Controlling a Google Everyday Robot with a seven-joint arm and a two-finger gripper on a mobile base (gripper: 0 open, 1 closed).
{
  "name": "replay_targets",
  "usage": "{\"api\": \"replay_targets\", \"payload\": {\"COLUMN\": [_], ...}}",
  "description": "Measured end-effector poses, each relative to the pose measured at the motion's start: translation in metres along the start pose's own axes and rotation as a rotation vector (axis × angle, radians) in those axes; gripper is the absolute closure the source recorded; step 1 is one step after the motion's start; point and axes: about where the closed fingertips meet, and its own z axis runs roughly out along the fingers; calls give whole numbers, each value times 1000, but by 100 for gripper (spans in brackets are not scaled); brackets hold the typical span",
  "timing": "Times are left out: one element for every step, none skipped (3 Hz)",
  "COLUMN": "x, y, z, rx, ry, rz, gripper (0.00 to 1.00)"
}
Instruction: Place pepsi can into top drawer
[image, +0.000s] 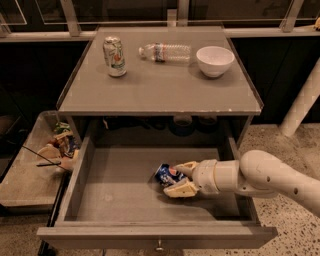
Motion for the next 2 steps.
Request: {"api": "replay_targets", "payload": {"x": [0,0], "y": [0,0], "z": [0,0], "rx": [0,0], "ry": [0,0], "rz": [0,0], "gripper": [0,0]}}
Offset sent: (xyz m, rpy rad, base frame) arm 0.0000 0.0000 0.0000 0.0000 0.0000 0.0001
